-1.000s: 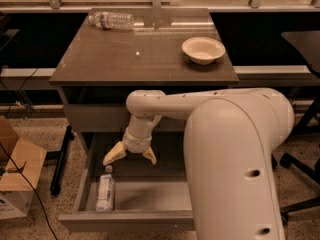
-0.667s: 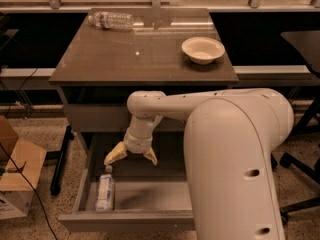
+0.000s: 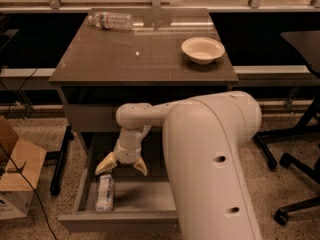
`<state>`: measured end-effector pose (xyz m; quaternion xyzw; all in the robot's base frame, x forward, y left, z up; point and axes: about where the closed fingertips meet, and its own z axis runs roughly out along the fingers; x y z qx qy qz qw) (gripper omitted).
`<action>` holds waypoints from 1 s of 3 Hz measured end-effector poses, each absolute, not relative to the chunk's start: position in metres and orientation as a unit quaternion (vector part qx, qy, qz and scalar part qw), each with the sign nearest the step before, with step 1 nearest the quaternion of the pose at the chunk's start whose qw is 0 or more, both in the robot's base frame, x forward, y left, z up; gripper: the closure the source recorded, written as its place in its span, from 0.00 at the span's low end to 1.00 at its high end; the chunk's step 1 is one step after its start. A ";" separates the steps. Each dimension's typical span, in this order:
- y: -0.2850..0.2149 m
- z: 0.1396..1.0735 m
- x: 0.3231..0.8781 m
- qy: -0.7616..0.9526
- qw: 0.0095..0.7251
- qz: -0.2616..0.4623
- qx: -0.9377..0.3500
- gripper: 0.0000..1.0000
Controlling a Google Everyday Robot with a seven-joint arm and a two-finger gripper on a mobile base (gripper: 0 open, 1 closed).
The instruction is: Pick blue plastic bottle from middle drawer and place on counter
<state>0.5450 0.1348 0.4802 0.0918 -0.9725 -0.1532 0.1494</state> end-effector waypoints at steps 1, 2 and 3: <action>0.159 0.445 0.536 -0.971 0.162 -0.162 0.065 0.00; 0.187 0.389 0.524 -0.972 0.190 -0.141 0.012 0.00; 0.197 0.355 0.514 -0.969 0.213 -0.122 -0.016 0.00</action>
Offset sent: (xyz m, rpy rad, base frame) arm -0.0260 0.0762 -0.1255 -0.0882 0.1377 -0.2242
